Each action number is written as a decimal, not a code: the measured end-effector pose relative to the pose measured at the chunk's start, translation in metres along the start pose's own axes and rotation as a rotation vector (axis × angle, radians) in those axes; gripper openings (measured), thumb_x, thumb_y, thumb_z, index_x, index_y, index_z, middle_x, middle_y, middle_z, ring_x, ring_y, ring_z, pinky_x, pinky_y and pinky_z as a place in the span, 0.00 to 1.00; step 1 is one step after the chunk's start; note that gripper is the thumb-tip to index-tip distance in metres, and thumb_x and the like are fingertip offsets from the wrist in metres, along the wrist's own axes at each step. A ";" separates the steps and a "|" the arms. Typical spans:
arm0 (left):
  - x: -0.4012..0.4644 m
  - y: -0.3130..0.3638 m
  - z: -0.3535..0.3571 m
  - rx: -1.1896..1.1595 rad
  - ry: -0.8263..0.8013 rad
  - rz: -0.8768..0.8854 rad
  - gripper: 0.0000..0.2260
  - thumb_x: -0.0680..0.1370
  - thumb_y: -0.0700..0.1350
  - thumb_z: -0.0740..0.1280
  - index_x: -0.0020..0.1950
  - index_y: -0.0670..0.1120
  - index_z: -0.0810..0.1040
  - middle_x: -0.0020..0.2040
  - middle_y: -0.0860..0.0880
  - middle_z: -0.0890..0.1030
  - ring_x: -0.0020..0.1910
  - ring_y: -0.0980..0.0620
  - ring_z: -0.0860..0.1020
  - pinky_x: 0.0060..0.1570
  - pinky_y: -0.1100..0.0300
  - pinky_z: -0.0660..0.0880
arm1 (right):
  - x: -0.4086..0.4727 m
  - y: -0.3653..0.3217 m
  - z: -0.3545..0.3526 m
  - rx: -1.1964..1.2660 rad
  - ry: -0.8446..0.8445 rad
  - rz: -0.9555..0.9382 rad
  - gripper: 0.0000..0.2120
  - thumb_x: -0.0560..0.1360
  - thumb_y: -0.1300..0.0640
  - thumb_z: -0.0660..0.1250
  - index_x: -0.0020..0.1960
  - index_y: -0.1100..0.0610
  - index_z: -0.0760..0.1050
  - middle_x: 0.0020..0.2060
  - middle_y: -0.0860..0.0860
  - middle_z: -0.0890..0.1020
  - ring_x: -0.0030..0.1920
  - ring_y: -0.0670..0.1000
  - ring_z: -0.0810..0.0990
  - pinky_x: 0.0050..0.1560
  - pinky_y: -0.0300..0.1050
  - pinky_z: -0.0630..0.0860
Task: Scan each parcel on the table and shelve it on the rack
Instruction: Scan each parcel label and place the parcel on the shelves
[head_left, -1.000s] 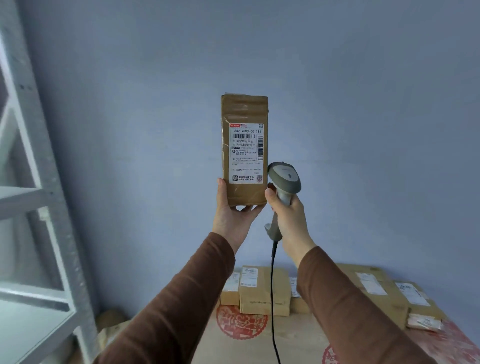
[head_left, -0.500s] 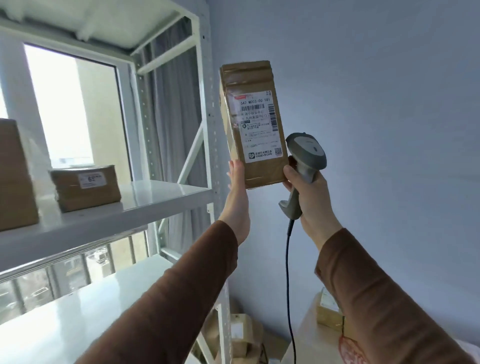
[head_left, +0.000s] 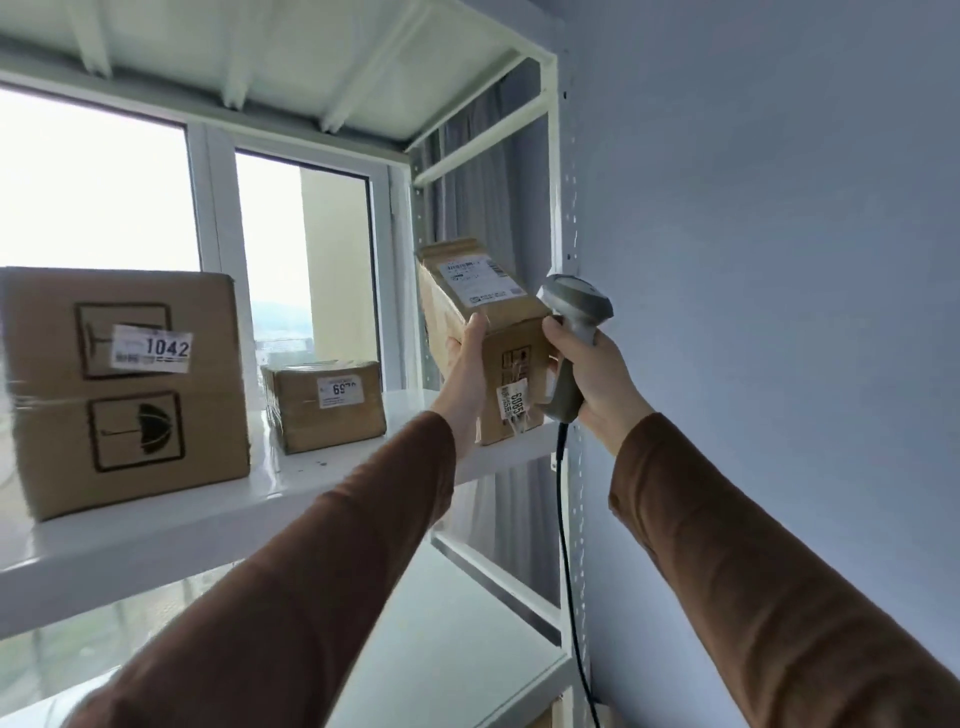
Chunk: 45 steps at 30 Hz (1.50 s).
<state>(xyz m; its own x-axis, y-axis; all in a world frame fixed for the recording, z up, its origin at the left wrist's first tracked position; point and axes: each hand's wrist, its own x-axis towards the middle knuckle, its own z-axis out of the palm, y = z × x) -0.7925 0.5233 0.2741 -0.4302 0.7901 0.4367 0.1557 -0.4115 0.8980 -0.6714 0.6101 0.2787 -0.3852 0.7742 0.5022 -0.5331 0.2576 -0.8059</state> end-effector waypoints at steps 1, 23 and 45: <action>0.008 0.003 -0.005 0.007 0.011 -0.005 0.38 0.80 0.73 0.51 0.84 0.52 0.58 0.74 0.45 0.75 0.72 0.46 0.74 0.70 0.46 0.70 | 0.011 0.003 0.006 -0.005 -0.015 0.013 0.10 0.79 0.54 0.73 0.58 0.54 0.81 0.46 0.53 0.88 0.47 0.54 0.88 0.47 0.53 0.84; 0.089 -0.048 -0.067 0.633 0.193 -0.174 0.43 0.84 0.47 0.65 0.83 0.52 0.32 0.76 0.41 0.71 0.70 0.39 0.75 0.72 0.45 0.72 | 0.098 0.089 0.041 -0.007 -0.020 0.337 0.20 0.77 0.50 0.75 0.64 0.61 0.80 0.51 0.56 0.86 0.55 0.58 0.83 0.63 0.59 0.79; 0.106 -0.060 -0.078 0.682 0.353 0.001 0.45 0.82 0.52 0.69 0.85 0.51 0.37 0.85 0.43 0.44 0.84 0.43 0.48 0.82 0.47 0.49 | 0.091 0.089 0.044 -0.067 0.059 0.308 0.17 0.77 0.50 0.75 0.61 0.58 0.79 0.52 0.55 0.80 0.58 0.57 0.80 0.69 0.56 0.75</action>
<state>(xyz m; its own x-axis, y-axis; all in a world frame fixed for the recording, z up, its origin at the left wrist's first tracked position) -0.9170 0.5961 0.2625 -0.6704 0.5508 0.4971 0.6208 0.0496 0.7824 -0.7870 0.6779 0.2667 -0.4756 0.8533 0.2139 -0.3468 0.0416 -0.9370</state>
